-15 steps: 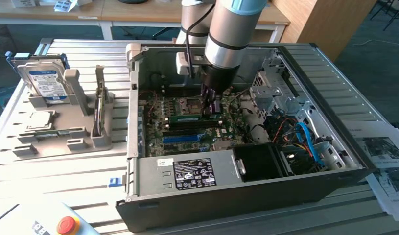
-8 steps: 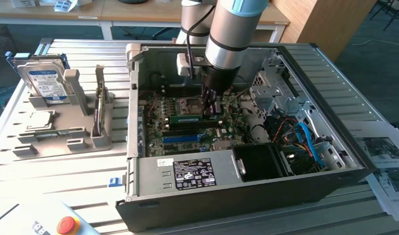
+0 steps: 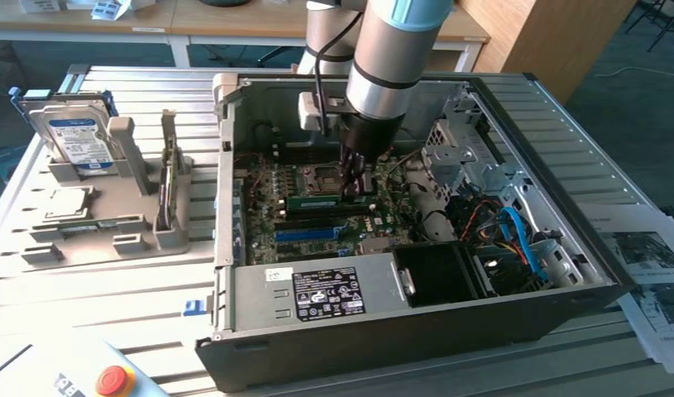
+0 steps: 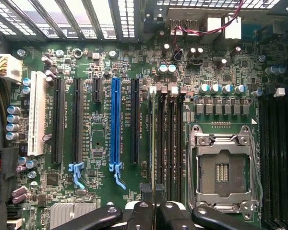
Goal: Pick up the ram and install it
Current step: 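Insert the ram into the slot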
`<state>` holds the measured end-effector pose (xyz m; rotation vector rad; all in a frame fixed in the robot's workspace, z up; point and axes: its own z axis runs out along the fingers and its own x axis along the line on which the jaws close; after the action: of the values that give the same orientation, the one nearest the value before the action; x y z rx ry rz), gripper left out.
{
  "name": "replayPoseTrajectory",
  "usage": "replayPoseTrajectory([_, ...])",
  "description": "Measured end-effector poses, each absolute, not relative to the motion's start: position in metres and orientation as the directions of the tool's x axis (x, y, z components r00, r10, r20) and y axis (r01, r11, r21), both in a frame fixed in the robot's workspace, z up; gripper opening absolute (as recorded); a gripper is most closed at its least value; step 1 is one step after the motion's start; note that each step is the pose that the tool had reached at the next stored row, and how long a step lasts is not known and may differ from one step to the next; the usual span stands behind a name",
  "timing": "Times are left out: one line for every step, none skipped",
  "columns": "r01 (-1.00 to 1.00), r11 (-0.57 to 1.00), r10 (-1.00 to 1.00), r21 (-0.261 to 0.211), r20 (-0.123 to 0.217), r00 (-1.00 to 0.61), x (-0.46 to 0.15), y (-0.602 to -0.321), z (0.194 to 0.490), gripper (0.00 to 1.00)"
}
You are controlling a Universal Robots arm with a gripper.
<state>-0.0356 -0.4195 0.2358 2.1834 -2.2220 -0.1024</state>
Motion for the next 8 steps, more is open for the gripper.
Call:
replayPoseTrajectory([-0.998,0.017,-0.999,0.064,-0.028,-0.019,-0.0356,-0.4195,0.2356,0.12])
replayPoseTrajectory([-0.998,0.017,-0.999,0.064,-0.028,-0.019,-0.0356,-0.4195,0.2355,0.12])
replayPoseTrajectory([-0.998,0.017,-0.999,0.064,-0.028,-0.018,-0.0356,-0.4194,0.2353,0.12])
replayPoseTrajectory([-0.998,0.017,-0.999,0.064,-0.028,-0.018,-0.0356,-0.4194,0.2352,0.12])
replayPoseTrajectory([-0.998,0.017,-0.999,0.064,-0.028,-0.018,-0.0355,-0.4194,0.2351,0.12])
replayPoseTrajectory([-0.998,0.017,-0.999,0.064,-0.028,-0.019,-0.0351,-0.4194,0.2351,0.12])
replayPoseTrajectory([-0.998,0.017,-0.999,0.064,-0.028,-0.019,-0.0345,-0.4194,0.235,0.12])
replayPoseTrajectory([-0.998,0.017,-0.999,0.064,-0.029,-0.019,-0.0338,-0.4194,0.235,0.12])
